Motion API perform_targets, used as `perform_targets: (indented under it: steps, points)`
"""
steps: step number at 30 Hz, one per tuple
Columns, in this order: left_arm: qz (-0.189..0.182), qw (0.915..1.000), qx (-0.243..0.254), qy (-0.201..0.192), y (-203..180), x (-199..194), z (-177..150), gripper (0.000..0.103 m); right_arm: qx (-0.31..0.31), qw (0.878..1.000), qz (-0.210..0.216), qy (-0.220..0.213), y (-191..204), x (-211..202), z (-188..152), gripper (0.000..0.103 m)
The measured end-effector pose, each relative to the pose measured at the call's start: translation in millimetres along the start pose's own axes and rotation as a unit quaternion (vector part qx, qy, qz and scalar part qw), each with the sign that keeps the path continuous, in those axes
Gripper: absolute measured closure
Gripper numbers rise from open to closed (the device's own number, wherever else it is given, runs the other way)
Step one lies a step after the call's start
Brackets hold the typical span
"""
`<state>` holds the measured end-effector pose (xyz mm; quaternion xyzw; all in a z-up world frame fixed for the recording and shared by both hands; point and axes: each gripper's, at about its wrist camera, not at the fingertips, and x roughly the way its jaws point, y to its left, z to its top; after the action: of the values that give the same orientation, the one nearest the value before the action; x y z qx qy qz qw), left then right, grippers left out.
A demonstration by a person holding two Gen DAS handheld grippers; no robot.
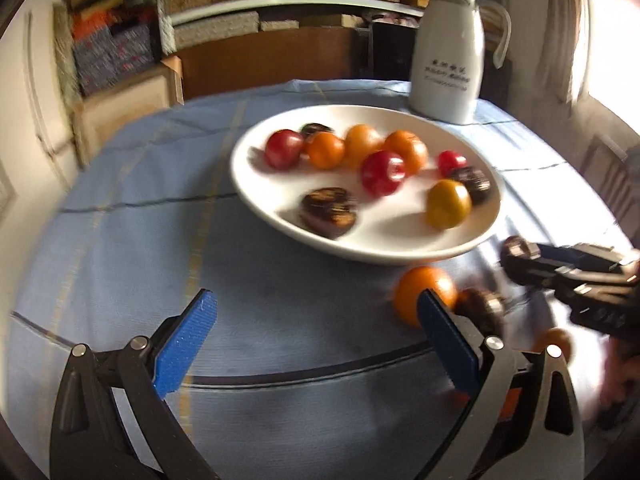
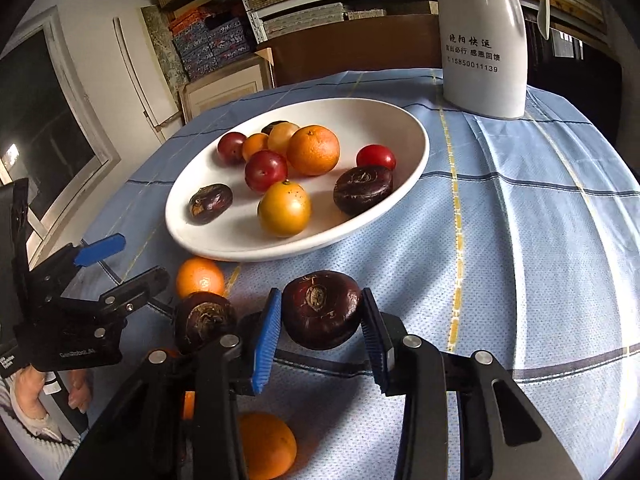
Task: Organize fruits
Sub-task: 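Grasp an orange with the left tool while the right tool holds the dark plum, then place the orange with the left tool while the right tool places the dark plum on the plate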
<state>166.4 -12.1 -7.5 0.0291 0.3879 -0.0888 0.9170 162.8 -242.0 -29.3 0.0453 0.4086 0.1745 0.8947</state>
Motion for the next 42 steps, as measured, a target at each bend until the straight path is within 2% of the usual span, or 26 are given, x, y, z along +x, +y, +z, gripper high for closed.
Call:
perform_targets:
  steps: [3,9,12,14,15,16,18,19,20,23,24,25,30,34,39,42]
  points:
    - [-0.044,0.9988,-0.018,0.014,-1,8,3,0.005,0.002,1.000,-0.001,0.001,0,0,0,0.063]
    - [-0.081,0.9953,-0.029,0.045,-4,27,4,0.004,0.008,1.000,0.000,0.000,-3,0,1,0.063]
    - [-0.046,0.9979,-0.032,0.031,10,14,-1,0.004,0.015,1.000,0.002,-0.004,-7,-3,2,0.063]
    - [0.023,0.9985,-0.045,0.021,26,2,-7,0.004,0.019,1.000,0.004,-0.009,-9,-5,2,0.063]
    - [0.042,0.9975,-0.053,0.017,33,-3,-10,0.005,0.020,1.000,0.006,-0.011,-9,-6,3,0.063]
    - [0.035,0.9971,-0.068,0.011,40,-8,-13,0.005,0.021,1.000,0.007,-0.012,-9,-7,3,0.063]
    - [-0.007,0.9960,-0.089,-0.003,46,-16,-16,0.005,0.020,1.000,0.009,-0.013,-8,-8,3,0.063]
    - [-0.022,0.9962,-0.084,-0.009,42,-18,-17,0.005,0.019,1.000,0.009,-0.013,-8,-8,3,0.063]
    - [-0.021,0.9973,-0.070,-0.009,36,-17,-16,0.005,0.019,1.000,0.010,-0.013,-7,-8,2,0.063]
    - [0.018,0.9998,-0.009,0.009,15,-2,-16,0.005,0.021,1.000,0.010,-0.013,-7,-8,2,0.063]
    - [0.019,0.9996,-0.001,0.019,12,3,-16,0.006,0.021,1.000,0.011,-0.013,-7,-8,2,0.063]
    - [0.012,0.9996,0.002,0.025,11,6,-16,0.016,0.021,1.000,0.011,-0.013,-7,-8,2,0.063]
    - [-0.017,0.9984,-0.035,0.041,27,10,-16,0.050,0.012,1.000,0.013,-0.007,-3,-5,0,0.063]
    - [-0.022,0.9980,-0.041,0.042,31,11,-16,0.055,0.004,1.000,0.011,-0.001,-1,-1,-1,0.063]
    - [-0.030,0.9982,-0.031,0.042,28,9,-16,0.067,-0.002,1.000,0.007,0.008,3,3,-4,0.063]
    - [-0.032,0.9981,-0.034,0.041,29,7,-18,0.067,-0.002,1.000,0.007,0.014,2,6,-5,0.063]
